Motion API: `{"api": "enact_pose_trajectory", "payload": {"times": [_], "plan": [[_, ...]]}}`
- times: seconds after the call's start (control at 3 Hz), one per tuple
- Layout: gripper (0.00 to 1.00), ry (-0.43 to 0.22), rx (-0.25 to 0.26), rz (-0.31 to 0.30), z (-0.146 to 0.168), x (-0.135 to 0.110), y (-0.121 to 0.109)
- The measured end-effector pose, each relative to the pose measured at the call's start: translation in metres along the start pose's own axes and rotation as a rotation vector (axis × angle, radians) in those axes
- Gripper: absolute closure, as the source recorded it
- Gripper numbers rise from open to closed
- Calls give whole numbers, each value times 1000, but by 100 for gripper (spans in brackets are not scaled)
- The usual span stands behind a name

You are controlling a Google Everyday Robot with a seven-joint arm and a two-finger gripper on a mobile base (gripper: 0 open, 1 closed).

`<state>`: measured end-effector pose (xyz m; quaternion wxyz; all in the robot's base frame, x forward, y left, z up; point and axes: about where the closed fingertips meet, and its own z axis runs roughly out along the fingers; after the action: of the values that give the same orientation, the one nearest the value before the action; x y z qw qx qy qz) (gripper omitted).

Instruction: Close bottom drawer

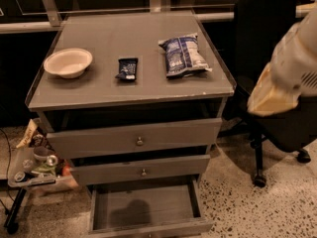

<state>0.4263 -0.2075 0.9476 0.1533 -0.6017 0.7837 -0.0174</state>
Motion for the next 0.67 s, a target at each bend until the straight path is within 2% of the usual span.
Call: {"api": "enact_pose_trajectory", "payload": {"times": [0.33,0.67], "plan": [[100,-75,-36,23,50,-20,39],[100,-120,-99,38,123,-39,76]]}}
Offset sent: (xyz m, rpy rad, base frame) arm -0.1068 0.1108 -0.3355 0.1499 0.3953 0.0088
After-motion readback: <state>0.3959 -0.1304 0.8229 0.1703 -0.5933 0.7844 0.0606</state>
